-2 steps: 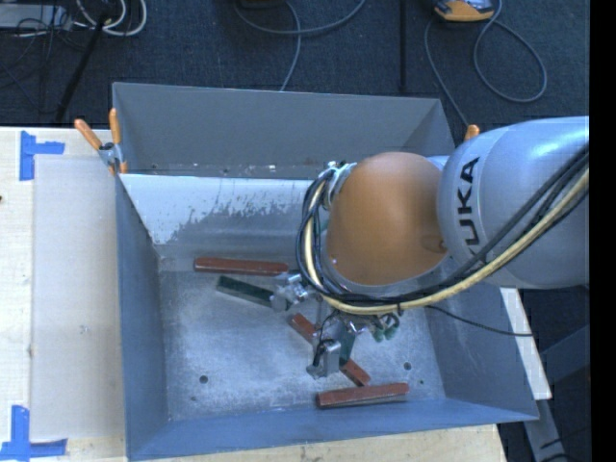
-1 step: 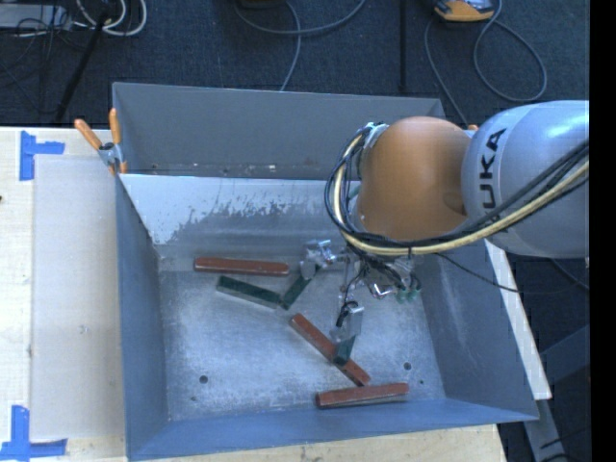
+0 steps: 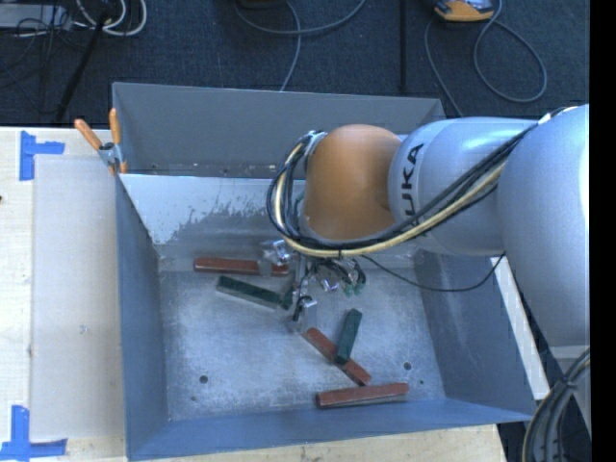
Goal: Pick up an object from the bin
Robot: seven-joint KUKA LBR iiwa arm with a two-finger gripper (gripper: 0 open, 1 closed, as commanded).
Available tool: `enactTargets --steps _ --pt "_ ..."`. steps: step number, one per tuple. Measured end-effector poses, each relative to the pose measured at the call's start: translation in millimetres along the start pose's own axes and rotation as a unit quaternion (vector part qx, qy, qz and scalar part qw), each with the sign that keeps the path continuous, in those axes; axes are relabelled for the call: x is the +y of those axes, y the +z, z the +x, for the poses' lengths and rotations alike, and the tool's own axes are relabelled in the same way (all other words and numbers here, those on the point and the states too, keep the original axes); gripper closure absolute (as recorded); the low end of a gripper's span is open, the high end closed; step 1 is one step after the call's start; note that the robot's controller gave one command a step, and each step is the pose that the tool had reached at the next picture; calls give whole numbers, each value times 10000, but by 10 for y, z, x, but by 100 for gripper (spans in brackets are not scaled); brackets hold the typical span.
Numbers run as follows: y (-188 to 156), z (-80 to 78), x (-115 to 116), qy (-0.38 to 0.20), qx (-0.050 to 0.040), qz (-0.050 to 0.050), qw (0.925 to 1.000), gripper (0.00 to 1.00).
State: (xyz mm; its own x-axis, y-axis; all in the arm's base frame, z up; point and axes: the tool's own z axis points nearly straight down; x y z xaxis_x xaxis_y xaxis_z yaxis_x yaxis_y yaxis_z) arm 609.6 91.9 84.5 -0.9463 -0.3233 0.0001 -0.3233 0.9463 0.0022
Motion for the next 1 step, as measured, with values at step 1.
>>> enactTargets --steps 1 --pt "128 -39 -22 -331 -12 9 9994 0"
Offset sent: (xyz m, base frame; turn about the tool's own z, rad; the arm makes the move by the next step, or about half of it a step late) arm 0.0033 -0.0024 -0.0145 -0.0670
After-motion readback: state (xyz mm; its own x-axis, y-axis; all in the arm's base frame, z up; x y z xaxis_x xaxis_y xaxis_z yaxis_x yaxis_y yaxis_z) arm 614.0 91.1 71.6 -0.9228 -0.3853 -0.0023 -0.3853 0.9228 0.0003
